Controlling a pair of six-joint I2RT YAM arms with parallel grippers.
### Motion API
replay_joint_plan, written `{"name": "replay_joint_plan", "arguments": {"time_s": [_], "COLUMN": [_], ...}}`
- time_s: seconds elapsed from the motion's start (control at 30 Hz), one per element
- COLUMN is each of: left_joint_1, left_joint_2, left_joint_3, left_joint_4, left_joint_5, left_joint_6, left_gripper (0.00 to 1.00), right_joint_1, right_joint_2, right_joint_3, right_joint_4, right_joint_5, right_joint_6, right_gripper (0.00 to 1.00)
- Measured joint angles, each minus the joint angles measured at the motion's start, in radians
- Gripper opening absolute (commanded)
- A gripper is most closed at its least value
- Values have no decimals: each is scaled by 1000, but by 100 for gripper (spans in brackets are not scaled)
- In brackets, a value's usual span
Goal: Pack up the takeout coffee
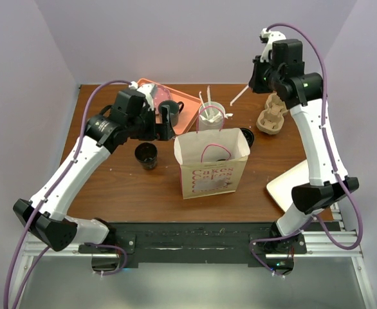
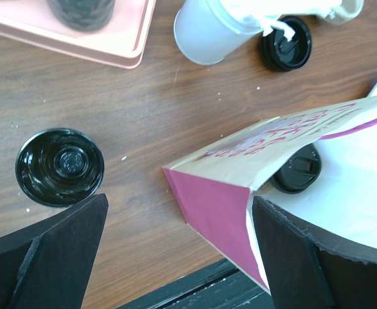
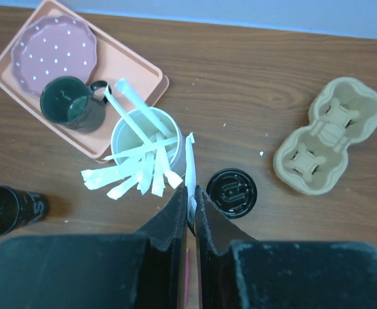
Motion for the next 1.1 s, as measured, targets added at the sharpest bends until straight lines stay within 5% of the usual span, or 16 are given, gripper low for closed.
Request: {"name": "replay_joint_plan", "arguments": {"time_s": [0.2, 0.47, 0.83, 1.1], "left_joint_1": [0, 0, 0, 0], "left_joint_2": [-6, -43, -68, -77], "left_joint_3": [26, 50, 105, 124], "left_joint_4": [-2, -8, -19, -35], "left_joint_5": [-3, -15, -23, -43], "left_joint_6": [0, -11, -24, -27], "left_gripper": [100, 100, 100, 100], "right_joint_1": [0, 0, 0, 0], "right_joint_2": [-9, -212, -590, -645], "right_joint_3": [124, 77, -122, -154], "right_joint_4": [-51, -5, 150, 142], "right_joint_5": [32, 14, -293, -488], "right_joint_6": [1, 2, -26, -77], "right_gripper": [8, 8, 10, 9]}}
